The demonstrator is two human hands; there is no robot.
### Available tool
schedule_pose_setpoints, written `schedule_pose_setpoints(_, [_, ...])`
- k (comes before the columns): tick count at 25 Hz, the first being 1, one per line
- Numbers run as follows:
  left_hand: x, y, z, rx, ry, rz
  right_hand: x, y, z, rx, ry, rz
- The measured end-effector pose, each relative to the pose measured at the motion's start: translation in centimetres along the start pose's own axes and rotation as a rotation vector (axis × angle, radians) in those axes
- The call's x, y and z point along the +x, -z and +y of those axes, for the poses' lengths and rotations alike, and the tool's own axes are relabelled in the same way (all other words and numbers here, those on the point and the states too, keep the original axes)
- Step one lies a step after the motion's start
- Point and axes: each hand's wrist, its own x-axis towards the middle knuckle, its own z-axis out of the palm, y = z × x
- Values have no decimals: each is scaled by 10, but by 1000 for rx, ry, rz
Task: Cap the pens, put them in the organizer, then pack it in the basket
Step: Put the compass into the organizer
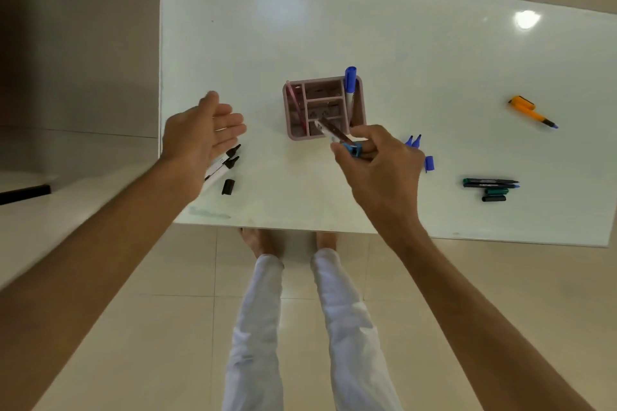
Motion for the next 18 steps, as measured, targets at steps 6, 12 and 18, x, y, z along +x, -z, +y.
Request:
schedule_pose_setpoints(6, [21,61,-13,32,-22,98,57,-17,-8,-225,-61,-95])
schedule_pose_setpoints(12, [21,100,-39,56,-20,124,72,-40,-8,-269,-27,-64])
schedule_pose_setpoints(18, [25,120,-60,126,-27,141,80,-43,-12,-150,-15,37])
